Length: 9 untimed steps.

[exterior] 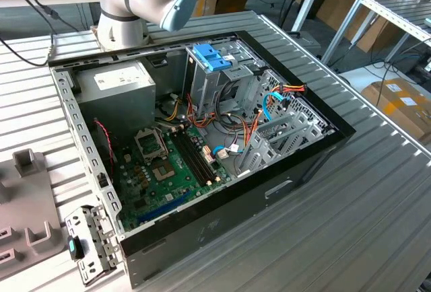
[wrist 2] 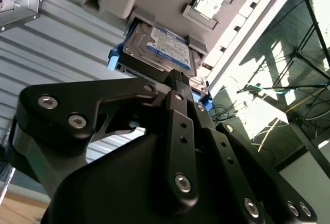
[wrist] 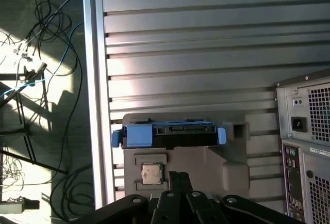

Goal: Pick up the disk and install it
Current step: 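Reach for the disk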

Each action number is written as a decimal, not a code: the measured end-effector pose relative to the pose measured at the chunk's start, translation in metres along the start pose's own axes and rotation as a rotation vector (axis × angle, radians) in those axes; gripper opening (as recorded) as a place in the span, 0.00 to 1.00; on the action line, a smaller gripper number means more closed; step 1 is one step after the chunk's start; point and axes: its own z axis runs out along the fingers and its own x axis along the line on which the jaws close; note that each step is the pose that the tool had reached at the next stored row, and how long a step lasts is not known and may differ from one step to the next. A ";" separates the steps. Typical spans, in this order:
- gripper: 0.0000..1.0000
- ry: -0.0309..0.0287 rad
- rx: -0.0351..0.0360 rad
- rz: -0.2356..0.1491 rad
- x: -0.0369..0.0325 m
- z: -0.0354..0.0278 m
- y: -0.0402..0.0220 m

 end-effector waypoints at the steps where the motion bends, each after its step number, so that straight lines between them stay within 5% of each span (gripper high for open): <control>1: 0.11 0.0000 0.0000 0.000 0.0002 0.0002 0.0017; 9: 0.11 0.0000 0.0000 0.000 0.0046 0.0024 0.0190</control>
